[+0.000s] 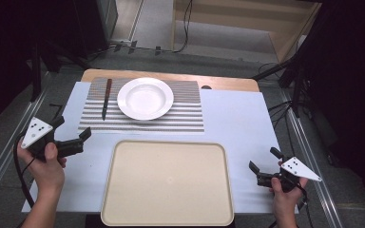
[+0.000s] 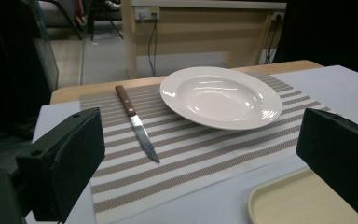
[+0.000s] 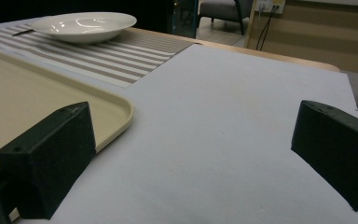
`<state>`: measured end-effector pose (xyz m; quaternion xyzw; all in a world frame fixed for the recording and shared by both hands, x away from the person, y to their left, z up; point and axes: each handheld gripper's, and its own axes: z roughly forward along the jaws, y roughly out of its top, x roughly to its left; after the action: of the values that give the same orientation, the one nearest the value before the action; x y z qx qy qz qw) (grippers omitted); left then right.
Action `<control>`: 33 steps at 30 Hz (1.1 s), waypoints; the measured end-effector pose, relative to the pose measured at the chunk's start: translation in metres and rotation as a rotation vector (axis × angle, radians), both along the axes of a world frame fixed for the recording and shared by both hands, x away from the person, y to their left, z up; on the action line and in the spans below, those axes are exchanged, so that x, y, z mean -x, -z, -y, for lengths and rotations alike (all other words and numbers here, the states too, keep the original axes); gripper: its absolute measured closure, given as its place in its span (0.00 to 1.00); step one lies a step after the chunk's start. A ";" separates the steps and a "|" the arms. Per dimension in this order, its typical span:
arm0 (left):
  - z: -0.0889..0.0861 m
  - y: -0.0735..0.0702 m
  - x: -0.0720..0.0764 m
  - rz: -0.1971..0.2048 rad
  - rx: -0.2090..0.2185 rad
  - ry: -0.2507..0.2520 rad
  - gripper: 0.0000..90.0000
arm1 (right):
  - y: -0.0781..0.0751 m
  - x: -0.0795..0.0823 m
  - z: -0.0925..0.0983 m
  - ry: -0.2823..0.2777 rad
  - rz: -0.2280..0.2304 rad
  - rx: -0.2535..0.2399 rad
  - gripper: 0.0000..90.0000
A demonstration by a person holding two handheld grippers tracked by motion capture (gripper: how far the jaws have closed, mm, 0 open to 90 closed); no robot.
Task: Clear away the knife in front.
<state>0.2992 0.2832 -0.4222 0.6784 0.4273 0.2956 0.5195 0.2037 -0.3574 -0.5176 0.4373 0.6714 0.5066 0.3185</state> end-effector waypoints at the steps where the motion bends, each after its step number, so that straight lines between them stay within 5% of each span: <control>1: 0.001 0.000 -0.004 -0.001 0.001 0.002 0.01 | 0.000 0.000 0.000 0.003 0.003 0.003 0.00; 20: 0.016 -0.001 -0.077 -0.069 -0.010 0.010 0.01 | 0.000 0.002 -0.002 0.009 0.019 0.026 0.00; 33: 0.016 -0.004 -0.128 -0.204 0.009 -0.026 0.02 | 0.000 0.002 -0.003 0.008 0.020 0.032 0.00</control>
<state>0.4268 0.2670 -0.4182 0.6971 0.4879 0.2296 0.4725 0.2015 -0.3543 -0.5171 0.4297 0.6745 0.4988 0.3341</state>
